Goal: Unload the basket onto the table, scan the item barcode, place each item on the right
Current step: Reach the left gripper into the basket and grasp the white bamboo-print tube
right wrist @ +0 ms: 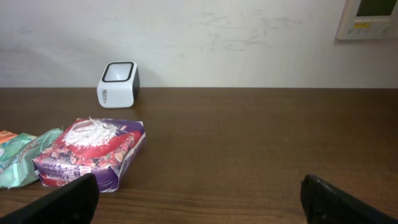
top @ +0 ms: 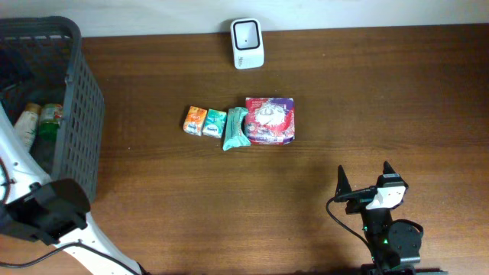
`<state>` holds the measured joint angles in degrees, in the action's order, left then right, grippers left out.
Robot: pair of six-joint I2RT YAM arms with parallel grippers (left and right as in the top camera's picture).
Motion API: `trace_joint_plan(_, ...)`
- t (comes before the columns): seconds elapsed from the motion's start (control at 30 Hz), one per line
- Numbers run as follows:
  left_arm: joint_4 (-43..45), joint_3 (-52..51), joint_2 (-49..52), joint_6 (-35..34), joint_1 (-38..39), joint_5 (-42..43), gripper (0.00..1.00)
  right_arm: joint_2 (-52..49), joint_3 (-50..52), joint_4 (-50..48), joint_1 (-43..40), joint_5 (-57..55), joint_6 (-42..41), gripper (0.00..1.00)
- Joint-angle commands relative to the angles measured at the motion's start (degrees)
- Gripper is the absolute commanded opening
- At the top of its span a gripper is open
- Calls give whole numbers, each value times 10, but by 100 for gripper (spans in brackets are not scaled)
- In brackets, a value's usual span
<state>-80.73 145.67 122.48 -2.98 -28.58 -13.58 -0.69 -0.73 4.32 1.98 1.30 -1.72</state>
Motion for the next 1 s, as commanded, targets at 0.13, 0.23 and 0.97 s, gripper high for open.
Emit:
trace_joint_plan(0.13,71,-184,7,167,-31,-41,93,3,4,2,2,-5,-6,99)
trace_joint_plan(0.23,104,-217,7,185,-30,-56,88,3,4,2,2,-5,-6,99)
trace_joint_plan(0.97,240,-332,68,419,-28,-133,68,3,4,2,2,-5,-6,98)
